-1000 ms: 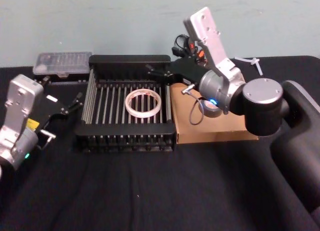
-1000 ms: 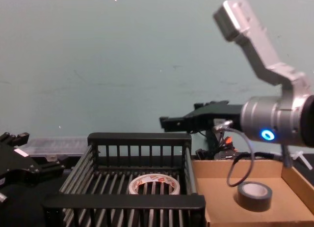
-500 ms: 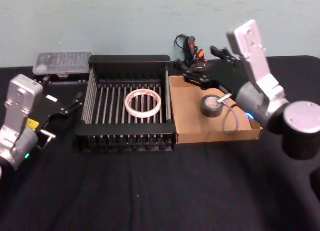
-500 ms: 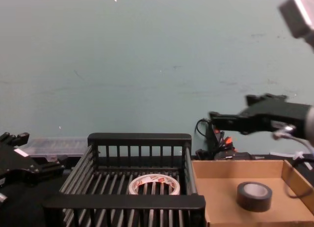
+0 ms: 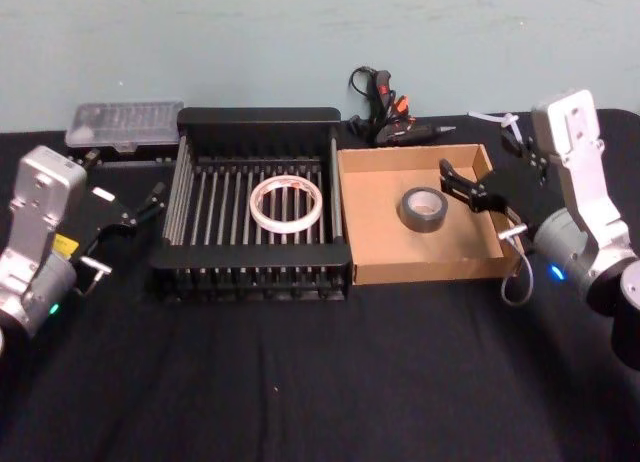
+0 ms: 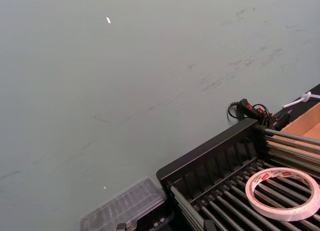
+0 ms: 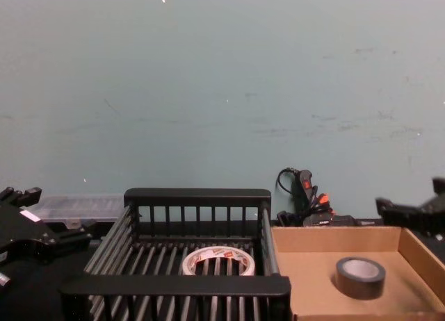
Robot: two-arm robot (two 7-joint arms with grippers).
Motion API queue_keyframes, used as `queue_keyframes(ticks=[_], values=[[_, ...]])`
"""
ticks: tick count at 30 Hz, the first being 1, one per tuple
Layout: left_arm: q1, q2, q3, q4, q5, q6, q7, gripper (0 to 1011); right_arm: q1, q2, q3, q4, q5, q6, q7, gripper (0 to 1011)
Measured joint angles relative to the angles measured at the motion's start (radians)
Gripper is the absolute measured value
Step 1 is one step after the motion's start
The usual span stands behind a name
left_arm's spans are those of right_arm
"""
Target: Pick up the white tape and place it into the black box , Pick up the silver tape and place it into the brown box.
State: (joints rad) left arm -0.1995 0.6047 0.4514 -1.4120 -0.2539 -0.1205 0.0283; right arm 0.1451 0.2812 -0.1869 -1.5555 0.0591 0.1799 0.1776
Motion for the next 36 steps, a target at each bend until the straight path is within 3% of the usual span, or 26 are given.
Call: queue_keyframes(ticks=[14, 36], values=[[0.000, 0.000, 0.000, 0.000, 0.000, 0.000, 0.000, 1001, -0.005, -0.034, 0.036, 0.092, -0.016, -0.020, 0.001, 1002], [0.000, 0.000, 0.000, 0.000, 0.000, 0.000, 0.000, 1001, -0.003, -0.039, 0.036, 0.100, -0.023, -0.019, 0.004, 1002]])
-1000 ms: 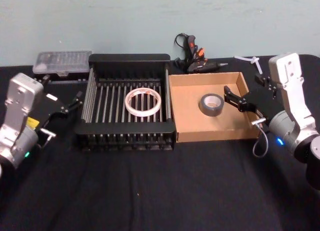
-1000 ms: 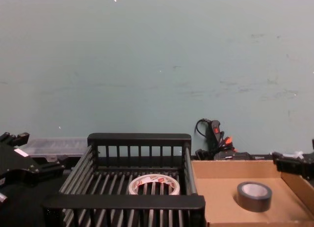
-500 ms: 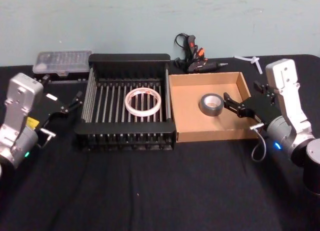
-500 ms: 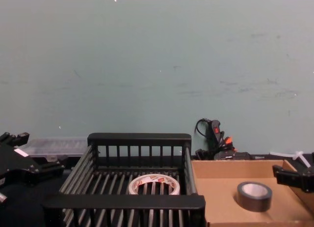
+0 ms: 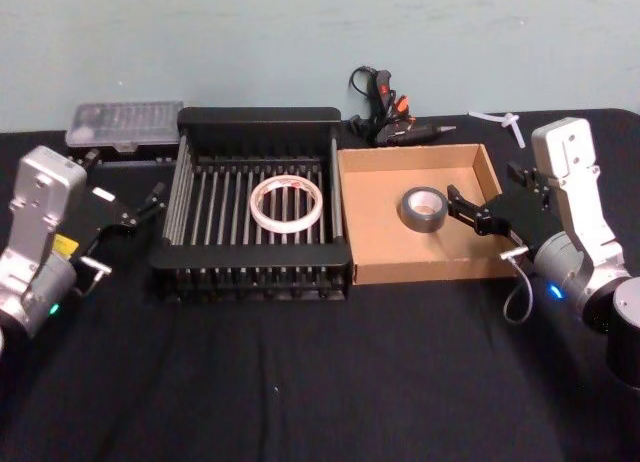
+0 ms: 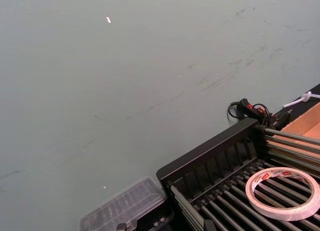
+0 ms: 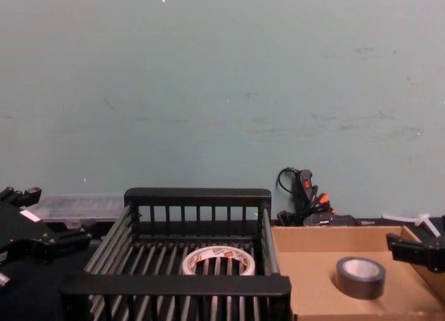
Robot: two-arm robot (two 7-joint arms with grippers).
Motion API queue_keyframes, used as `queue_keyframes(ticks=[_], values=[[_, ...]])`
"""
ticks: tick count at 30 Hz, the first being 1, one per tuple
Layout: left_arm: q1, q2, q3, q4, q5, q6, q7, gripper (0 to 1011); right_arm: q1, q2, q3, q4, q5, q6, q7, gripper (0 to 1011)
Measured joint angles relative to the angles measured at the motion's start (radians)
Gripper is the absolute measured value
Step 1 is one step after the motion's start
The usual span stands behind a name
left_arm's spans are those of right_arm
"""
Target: Pick up the white tape and place it into the black box , Pick up the silver tape and place it into the brown box.
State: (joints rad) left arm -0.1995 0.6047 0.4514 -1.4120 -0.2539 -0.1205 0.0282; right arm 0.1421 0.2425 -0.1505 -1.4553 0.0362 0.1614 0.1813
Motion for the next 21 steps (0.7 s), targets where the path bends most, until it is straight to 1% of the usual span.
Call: queue_keyframes(ticks=[21], values=[[0.000, 0.000, 0.000, 0.000, 0.000, 0.000, 0.000, 1001, 0.000, 0.001, 0.000, -0.001, 0.002, 0.000, 0.000, 1002]])
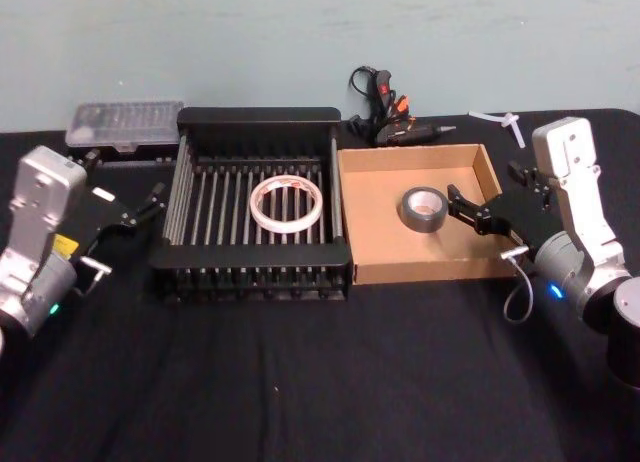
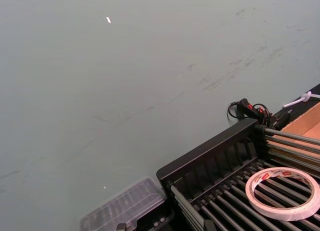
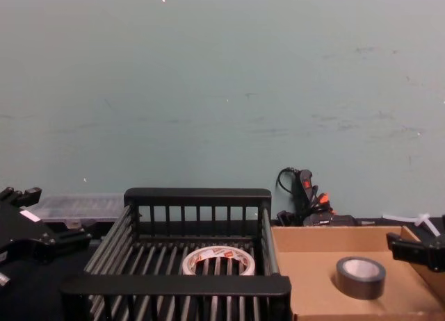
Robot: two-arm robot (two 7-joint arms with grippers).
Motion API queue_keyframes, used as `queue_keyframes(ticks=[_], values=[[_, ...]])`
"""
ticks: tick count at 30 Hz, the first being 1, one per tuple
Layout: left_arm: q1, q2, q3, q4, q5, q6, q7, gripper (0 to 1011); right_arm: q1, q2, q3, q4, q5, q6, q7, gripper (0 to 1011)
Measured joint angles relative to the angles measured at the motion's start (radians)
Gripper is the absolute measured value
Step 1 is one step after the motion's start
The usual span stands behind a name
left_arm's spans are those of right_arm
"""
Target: Pick up the white tape and place it into the black box , Pick up the silver tape and place it into the brown box.
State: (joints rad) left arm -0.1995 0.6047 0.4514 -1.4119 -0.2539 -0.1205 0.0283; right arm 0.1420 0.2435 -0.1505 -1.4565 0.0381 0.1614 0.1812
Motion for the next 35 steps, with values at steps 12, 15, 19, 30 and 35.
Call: queue_keyframes(ticks=[12, 15, 19, 30, 35], values=[[0.000, 0.000, 0.000, 0.000, 0.000, 0.000, 0.000, 1001, 0.000, 0.000, 0.000, 0.000, 0.000, 0.000, 0.000, 1002], [0.000, 0.000, 0.000, 0.000, 0.000, 0.000, 0.000, 1001, 0.000, 0.000, 0.000, 0.000, 0.000, 0.000, 0.000, 1002], [0.000, 0.000, 0.000, 0.000, 0.000, 0.000, 0.000, 1001, 0.000, 0.000, 0.000, 0.000, 0.000, 0.000, 0.000, 1002], [0.000, 0.000, 0.000, 0.000, 0.000, 0.000, 0.000, 1001, 0.000, 0.000, 0.000, 0.000, 0.000, 0.000, 0.000, 1002], [0.000, 0.000, 0.000, 0.000, 0.000, 0.000, 0.000, 1001, 0.000, 0.000, 0.000, 0.000, 0.000, 0.000, 0.000, 1003]])
